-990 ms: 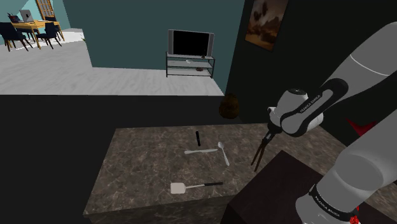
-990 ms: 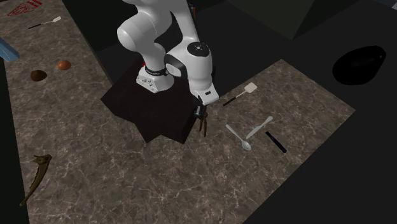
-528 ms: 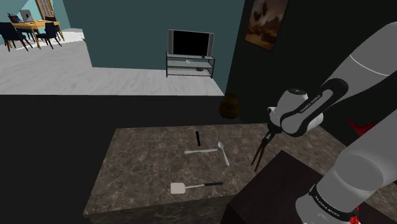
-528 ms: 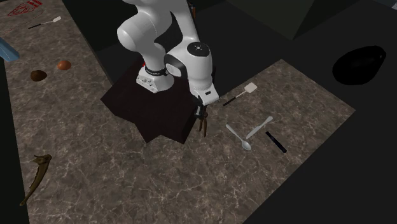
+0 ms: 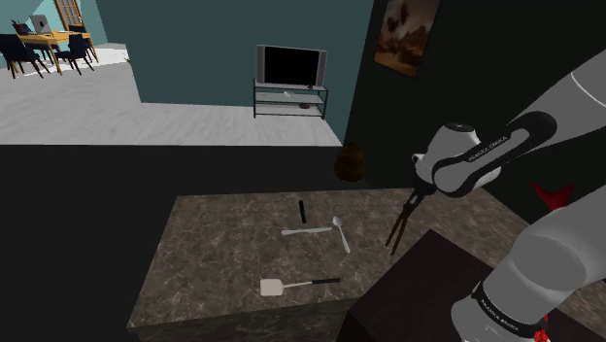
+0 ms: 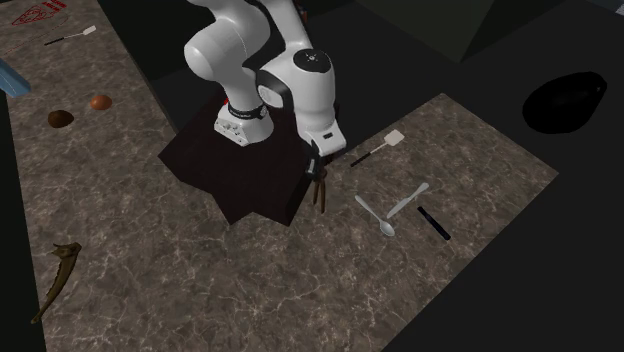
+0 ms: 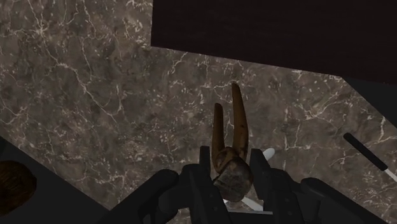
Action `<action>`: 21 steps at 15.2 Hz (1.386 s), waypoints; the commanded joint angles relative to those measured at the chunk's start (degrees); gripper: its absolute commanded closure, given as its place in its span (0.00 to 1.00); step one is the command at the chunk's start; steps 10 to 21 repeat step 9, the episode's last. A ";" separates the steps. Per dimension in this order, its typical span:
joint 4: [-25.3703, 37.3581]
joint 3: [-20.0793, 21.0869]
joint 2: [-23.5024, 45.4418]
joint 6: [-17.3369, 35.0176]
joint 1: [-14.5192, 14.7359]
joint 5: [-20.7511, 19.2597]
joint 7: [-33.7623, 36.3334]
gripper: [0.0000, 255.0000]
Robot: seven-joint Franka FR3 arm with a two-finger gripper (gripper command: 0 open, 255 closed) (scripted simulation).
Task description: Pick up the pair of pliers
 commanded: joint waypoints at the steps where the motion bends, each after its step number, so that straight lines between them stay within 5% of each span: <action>1: 0.12 0.09 -2.69 -2.86 0.10 0.30 -0.28 1.00; 7: 1.15 0.50 -9.42 -10.60 0.39 1.24 -0.96 1.00; 21: 1.18 0.52 -9.59 -10.80 0.40 1.27 -0.99 1.00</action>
